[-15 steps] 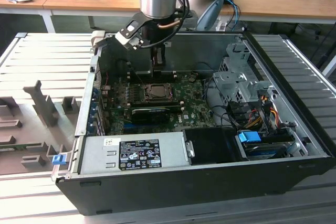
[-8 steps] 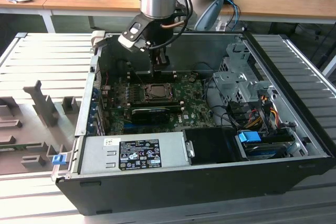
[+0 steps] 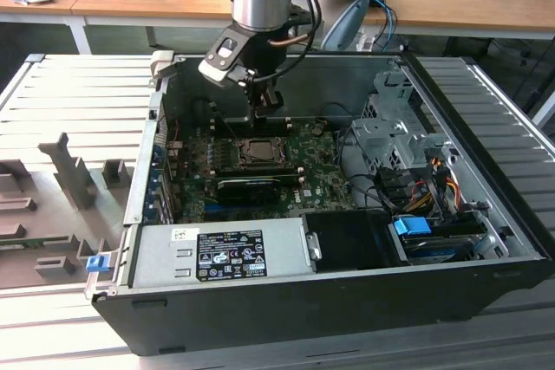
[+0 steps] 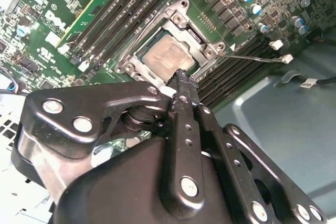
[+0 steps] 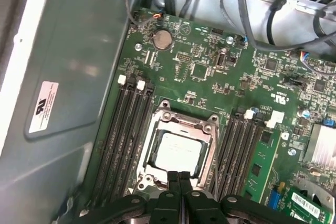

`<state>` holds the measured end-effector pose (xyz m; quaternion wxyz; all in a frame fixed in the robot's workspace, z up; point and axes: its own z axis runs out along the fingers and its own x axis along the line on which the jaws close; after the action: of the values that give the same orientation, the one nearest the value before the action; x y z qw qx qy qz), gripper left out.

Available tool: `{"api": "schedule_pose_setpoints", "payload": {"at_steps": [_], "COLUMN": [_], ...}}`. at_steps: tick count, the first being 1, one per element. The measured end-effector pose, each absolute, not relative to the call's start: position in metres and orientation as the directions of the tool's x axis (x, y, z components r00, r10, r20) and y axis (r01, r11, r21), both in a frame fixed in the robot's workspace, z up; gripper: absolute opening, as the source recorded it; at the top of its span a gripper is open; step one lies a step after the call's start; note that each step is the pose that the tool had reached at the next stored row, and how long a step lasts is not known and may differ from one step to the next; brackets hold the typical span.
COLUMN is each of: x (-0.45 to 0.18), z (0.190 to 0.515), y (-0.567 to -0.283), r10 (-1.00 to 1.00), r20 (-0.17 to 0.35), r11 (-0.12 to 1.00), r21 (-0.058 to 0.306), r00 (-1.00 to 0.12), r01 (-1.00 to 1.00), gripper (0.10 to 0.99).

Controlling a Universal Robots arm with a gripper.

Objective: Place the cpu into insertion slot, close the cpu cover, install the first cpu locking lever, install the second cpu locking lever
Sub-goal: 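Install the first cpu locking lever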

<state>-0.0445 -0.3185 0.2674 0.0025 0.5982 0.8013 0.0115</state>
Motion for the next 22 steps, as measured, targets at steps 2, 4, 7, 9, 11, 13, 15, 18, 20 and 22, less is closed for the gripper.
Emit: {"api": "schedule_pose_setpoints", "payload": {"at_steps": [2, 4, 7, 9, 11, 13, 15, 18, 20, 22], "x": [-0.0445, -0.0445, -0.0445, -0.0445, -0.0445, -0.0445, -0.0445, -0.0445, -0.0445, -0.0445], "z": [0.2674, 0.2674, 0.2674, 0.2674, 0.2674, 0.2674, 0.2674, 0.2674, 0.2674, 0.2674], "y": [-0.3185, -0.3185, -0.3185, -0.3185, -0.3185, -0.3185, -0.3185, -0.3185, -0.3185, -0.3185], "r10": [0.951, 0.945, 0.931, 0.922, 0.911, 0.897, 0.886, 0.858, 0.840, 0.817], "r20": [0.010, 0.010, 0.010, 0.010, 0.010, 0.010, 0.010, 0.010, 0.010, 0.010], "r11": [0.308, 0.328, 0.364, 0.387, 0.413, 0.442, 0.463, 0.513, 0.542, 0.576], "r21": [0.021, 0.021, 0.021, 0.021, 0.021, 0.021, 0.021, 0.021, 0.021, 0.021], "r00": [-0.309, -0.328, -0.364, -0.387, -0.413, -0.442, -0.464, -0.513, -0.542, -0.576], "r01": [0.951, 0.944, 0.931, 0.922, 0.910, 0.897, 0.886, 0.858, 0.840, 0.817], "gripper": [0.106, 0.106, 0.106, 0.106, 0.106, 0.106, 0.106, 0.106, 0.106, 0.106]}}
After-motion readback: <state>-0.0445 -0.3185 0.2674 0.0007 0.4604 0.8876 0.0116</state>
